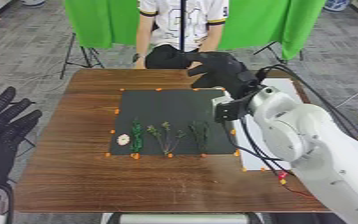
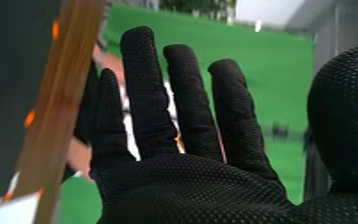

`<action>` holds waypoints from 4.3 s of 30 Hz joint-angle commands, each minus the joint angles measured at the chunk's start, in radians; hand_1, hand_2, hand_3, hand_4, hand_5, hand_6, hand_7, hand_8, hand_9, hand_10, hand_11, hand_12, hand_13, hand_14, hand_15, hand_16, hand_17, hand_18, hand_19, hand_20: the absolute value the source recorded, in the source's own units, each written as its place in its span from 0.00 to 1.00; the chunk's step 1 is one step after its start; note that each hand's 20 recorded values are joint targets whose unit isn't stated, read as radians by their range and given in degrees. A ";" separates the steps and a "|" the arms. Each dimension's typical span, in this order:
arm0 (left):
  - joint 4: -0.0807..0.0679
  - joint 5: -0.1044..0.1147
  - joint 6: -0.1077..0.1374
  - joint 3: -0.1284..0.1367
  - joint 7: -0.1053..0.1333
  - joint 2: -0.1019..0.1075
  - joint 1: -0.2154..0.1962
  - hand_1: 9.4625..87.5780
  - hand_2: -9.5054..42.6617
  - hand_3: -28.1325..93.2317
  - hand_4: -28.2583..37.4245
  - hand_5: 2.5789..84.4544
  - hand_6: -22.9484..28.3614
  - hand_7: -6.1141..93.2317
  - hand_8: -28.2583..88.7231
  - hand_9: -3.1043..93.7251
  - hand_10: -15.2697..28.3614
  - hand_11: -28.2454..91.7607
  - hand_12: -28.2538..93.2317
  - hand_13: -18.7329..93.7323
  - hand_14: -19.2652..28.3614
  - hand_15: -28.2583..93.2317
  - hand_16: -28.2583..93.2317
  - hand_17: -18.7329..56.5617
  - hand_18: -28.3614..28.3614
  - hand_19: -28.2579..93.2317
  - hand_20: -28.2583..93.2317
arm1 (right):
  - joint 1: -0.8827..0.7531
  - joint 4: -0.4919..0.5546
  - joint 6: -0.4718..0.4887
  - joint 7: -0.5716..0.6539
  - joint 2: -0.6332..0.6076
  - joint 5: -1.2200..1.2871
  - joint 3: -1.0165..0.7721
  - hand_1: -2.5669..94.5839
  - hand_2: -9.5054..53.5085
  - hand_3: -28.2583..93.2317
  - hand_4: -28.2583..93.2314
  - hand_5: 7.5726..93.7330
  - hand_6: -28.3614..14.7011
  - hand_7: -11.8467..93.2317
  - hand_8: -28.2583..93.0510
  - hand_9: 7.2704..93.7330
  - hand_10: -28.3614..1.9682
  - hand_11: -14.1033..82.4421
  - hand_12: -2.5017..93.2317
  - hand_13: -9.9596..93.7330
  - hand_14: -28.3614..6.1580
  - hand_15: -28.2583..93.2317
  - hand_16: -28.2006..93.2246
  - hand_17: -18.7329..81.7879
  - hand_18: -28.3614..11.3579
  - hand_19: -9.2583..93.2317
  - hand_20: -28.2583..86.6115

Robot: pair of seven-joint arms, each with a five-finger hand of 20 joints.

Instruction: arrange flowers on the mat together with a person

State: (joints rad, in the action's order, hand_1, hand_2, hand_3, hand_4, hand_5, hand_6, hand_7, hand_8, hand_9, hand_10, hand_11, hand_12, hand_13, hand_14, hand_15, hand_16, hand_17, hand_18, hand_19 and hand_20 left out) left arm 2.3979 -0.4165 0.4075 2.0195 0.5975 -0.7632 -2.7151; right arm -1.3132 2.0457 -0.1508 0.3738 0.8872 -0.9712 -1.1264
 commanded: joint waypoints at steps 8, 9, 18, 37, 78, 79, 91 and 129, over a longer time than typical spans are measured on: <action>-0.015 0.020 0.013 -0.029 0.025 -0.007 -0.025 0.14 0.30 0.85 0.05 0.37 0.55 0.16 0.17 0.33 0.68 0.37 0.34 0.34 0.84 0.58 0.20 0.13 0.83 0.55 0.37 | -0.378 0.035 -0.055 -0.094 -0.078 0.062 -0.202 0.29 0.15 0.83 0.01 0.43 0.70 0.23 0.14 0.52 0.44 0.28 0.18 0.51 0.29 0.66 0.32 0.22 0.10 0.65 0.42; -0.017 0.019 0.010 -0.035 0.022 -0.008 -0.021 0.14 0.30 0.85 0.05 0.37 0.55 0.16 0.17 0.33 0.68 0.37 0.34 0.34 0.84 0.58 0.20 0.13 0.83 0.55 0.37 | -0.388 0.033 -0.052 -0.103 -0.076 0.070 -0.209 0.29 0.15 0.83 0.01 0.44 0.70 0.23 0.14 0.52 0.44 0.28 0.18 0.51 0.29 0.66 0.32 0.22 0.10 0.65 0.42; -0.021 0.012 0.015 -0.064 0.020 0.001 -0.011 0.14 0.30 0.85 0.05 0.37 0.55 0.16 0.17 0.34 0.68 0.37 0.33 0.34 0.85 0.58 0.20 0.13 0.83 0.55 0.37 | -0.439 0.047 -0.081 -0.116 -0.078 0.091 -0.248 0.28 0.16 0.82 0.01 0.45 0.70 0.24 0.13 0.53 0.44 0.29 0.18 0.51 0.29 0.66 0.32 0.22 0.11 0.64 0.43; -0.027 0.064 0.039 -0.072 0.057 0.061 -0.020 0.14 0.30 0.86 0.05 0.38 0.55 0.16 0.17 0.33 0.68 0.37 0.33 0.34 0.82 0.54 0.21 0.15 0.84 0.57 0.38 | -0.459 0.043 -0.061 -0.133 -0.077 0.119 -0.286 0.28 0.15 0.83 0.01 0.46 0.71 0.24 0.13 0.53 0.45 0.29 0.18 0.51 0.30 0.65 0.32 0.22 0.11 0.64 0.44; -0.011 0.067 0.046 -0.081 0.069 0.078 -0.028 0.15 0.30 0.86 0.05 0.37 0.55 0.16 0.17 0.33 0.68 0.38 0.33 0.34 0.85 0.57 0.20 0.15 0.85 0.58 0.39 | -0.453 0.044 -0.067 -0.124 -0.076 0.108 -0.280 0.29 0.15 0.83 0.01 0.47 0.72 0.24 0.13 0.55 0.46 0.30 0.17 0.52 0.30 0.65 0.32 0.22 0.11 0.63 0.44; -0.010 0.065 0.045 -0.079 0.069 0.078 -0.029 0.15 0.30 0.86 0.05 0.37 0.55 0.16 0.17 0.33 0.68 0.38 0.33 0.34 0.85 0.57 0.20 0.15 0.85 0.58 0.39 | -0.451 0.044 -0.066 -0.122 -0.076 0.108 -0.279 0.29 0.15 0.83 0.01 0.47 0.72 0.24 0.13 0.55 0.46 0.30 0.17 0.52 0.30 0.65 0.32 0.22 0.11 0.63 0.44; -0.013 0.064 0.048 -0.094 0.068 0.073 -0.019 0.15 0.30 0.86 0.05 0.37 0.56 0.16 0.17 0.34 0.68 0.38 0.33 0.34 0.85 0.58 0.20 0.15 0.85 0.58 0.39 | -0.453 0.043 -0.065 -0.119 -0.076 0.106 -0.275 0.29 0.14 0.83 0.01 0.47 0.72 0.24 0.13 0.55 0.46 0.29 0.17 0.52 0.30 0.65 0.32 0.22 0.11 0.63 0.44; -0.010 0.045 0.044 -0.100 0.050 0.070 -0.013 0.15 0.31 0.86 0.05 0.37 0.56 0.16 0.17 0.34 0.69 0.38 0.33 0.34 0.85 0.58 0.20 0.14 0.84 0.58 0.39 | -0.314 0.021 -0.355 0.259 -0.251 -0.542 -0.159 0.31 0.13 0.82 0.02 0.45 0.70 0.24 0.13 0.49 0.44 0.27 0.17 0.55 0.29 0.67 0.32 0.27 0.08 0.68 0.44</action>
State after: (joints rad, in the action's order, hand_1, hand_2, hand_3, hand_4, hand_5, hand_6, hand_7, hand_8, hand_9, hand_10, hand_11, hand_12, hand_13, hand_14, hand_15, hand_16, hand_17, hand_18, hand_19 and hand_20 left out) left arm 2.3832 -0.3710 0.4455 1.9254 0.6414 -0.6899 -2.7152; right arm -1.6814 2.0967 -0.4565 0.5281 0.6988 -1.3440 -1.3151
